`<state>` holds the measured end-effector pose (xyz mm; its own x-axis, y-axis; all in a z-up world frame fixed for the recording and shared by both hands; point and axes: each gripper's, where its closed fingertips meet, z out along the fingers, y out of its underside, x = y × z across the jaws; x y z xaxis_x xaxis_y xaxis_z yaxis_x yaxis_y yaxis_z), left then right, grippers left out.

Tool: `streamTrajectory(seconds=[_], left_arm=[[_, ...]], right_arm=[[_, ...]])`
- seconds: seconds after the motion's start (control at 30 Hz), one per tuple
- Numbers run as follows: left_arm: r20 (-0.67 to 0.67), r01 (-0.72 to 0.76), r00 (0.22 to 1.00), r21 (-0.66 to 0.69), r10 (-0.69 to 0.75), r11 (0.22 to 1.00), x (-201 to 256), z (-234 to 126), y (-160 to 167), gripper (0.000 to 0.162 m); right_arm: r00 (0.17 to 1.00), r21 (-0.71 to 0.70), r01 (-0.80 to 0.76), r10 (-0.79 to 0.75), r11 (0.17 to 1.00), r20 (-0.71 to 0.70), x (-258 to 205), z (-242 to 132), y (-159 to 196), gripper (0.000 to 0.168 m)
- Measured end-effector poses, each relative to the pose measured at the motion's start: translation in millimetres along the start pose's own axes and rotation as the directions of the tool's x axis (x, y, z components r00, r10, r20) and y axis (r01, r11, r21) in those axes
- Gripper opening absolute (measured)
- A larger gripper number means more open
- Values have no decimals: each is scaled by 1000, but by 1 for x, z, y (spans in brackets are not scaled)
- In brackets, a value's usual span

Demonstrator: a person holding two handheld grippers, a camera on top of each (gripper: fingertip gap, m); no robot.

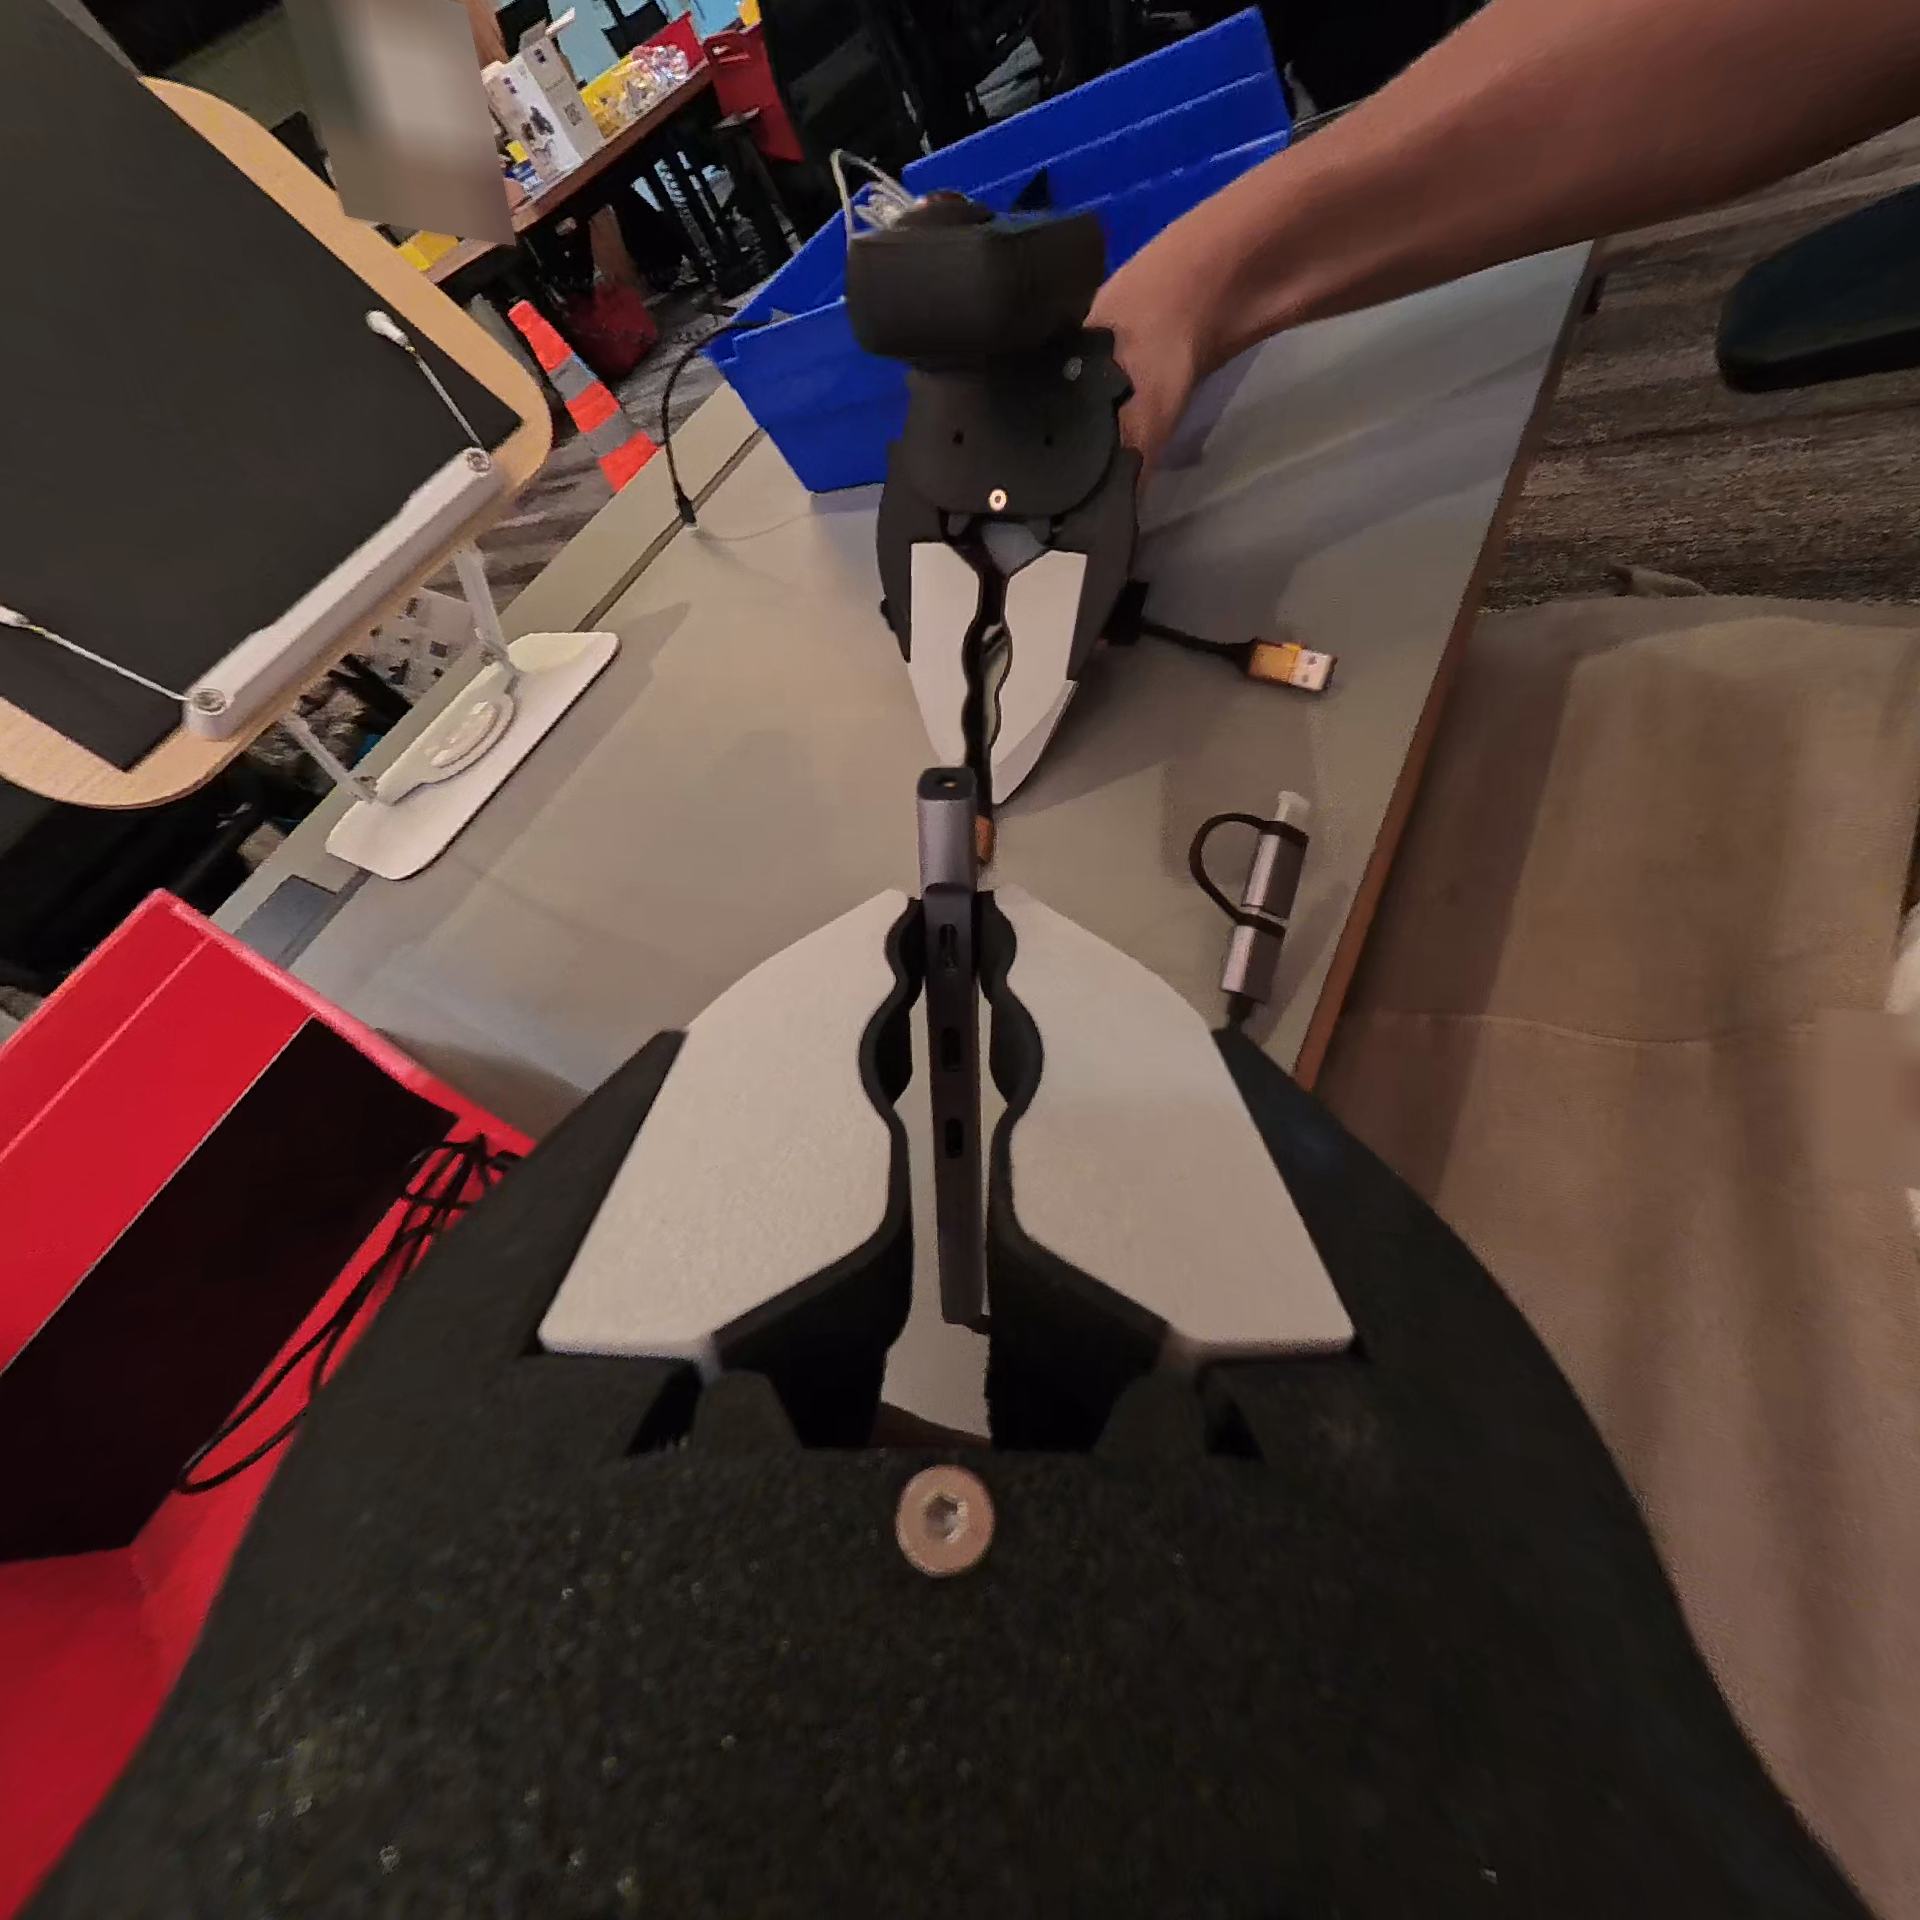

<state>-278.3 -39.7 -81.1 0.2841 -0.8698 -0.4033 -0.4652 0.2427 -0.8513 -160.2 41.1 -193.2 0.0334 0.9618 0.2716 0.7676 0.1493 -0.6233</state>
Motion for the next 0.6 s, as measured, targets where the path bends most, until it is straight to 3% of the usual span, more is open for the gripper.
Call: streamTrajectory(seconds=[0.1,0.23,0.3,0.4,0.5,0.6], left_arm=[[59,-28,998,-13,28,1000,-8,7,2,9],[193,-174,963,-90,188,981,-28,28,6,9],[274,-280,910,-153,312,948,-40,41,7,9],[349,-454,779,-259,521,853,-47,61,9,9],[346,-540,712,-288,612,791,-38,79,6,9],[322,-607,668,-285,671,741,-28,95,0,9]], right_arm=[[966,-58,-257,256,965,-35,11,-6,7,5],[832,-13,-553,553,833,35,1,-31,-14,4],[752,21,-656,651,755,104,-7,-50,-30,4],[639,48,-760,731,648,240,-22,-77,-51,4],[592,24,-784,737,620,326,-41,-85,-57,4],[605,-32,-774,754,632,258,-49,-83,-40,4]])
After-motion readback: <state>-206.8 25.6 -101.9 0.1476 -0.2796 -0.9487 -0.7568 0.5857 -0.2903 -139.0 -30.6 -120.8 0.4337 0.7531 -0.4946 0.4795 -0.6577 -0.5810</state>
